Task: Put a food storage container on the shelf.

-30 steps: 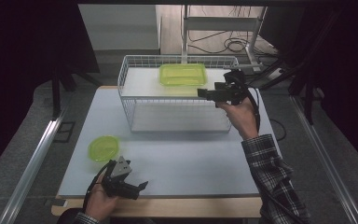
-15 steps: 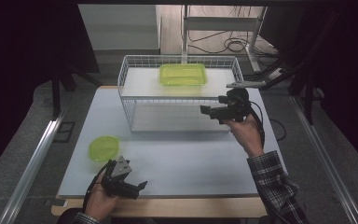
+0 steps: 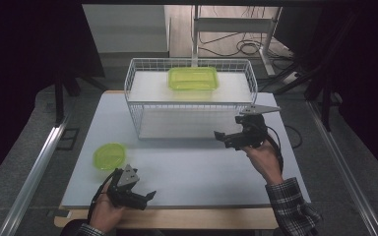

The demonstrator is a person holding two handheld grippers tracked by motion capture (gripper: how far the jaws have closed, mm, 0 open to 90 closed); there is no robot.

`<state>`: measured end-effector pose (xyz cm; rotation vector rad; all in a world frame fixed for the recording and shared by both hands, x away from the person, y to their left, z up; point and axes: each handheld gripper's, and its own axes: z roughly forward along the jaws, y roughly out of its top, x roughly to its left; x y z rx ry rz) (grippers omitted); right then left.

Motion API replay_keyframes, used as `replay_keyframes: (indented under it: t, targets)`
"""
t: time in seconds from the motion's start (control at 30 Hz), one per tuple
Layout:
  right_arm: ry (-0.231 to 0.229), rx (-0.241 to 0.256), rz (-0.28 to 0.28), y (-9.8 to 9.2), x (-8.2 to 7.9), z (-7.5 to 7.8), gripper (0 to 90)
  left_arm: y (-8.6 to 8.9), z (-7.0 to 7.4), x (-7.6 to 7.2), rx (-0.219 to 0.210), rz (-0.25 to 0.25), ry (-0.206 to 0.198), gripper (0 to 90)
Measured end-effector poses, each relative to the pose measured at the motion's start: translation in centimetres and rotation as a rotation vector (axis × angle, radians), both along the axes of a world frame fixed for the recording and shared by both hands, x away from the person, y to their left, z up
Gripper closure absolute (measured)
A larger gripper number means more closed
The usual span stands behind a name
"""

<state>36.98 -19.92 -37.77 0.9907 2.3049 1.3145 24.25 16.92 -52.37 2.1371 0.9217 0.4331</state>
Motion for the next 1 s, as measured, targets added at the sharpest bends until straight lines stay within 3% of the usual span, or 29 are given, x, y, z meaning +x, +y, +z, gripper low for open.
replay_keyframes:
  t: [0.23,0.53,0.67,0.77,1.0]
  targets:
    - [0.014,0.004,-0.012,-0.8,-1.2,-1.7,0.0,0.0,0.0,0.0,-0.008,-0.003,0.0,0.6]
    - [-0.011,-0.058,-0.04,-1.7,-3.5,-4.5,0.0,-0.2,-0.3,0.0,-0.006,-0.019,-0.014,0.6]
    - [-0.011,-0.053,-0.046,-2.2,-4.1,-5.3,0.1,-0.1,-0.3,0.0,-0.011,-0.028,-0.028,0.7]
    - [0.001,-0.05,-0.047,-2.5,-4.5,-6.0,0.3,-0.1,-0.3,0.0,-0.025,-0.024,-0.028,0.8]
    - [0.025,-0.07,-0.04,-2.7,-5.2,-8.0,1.0,0.0,-0.3,0.0,-0.005,-0.03,-0.038,0.8]
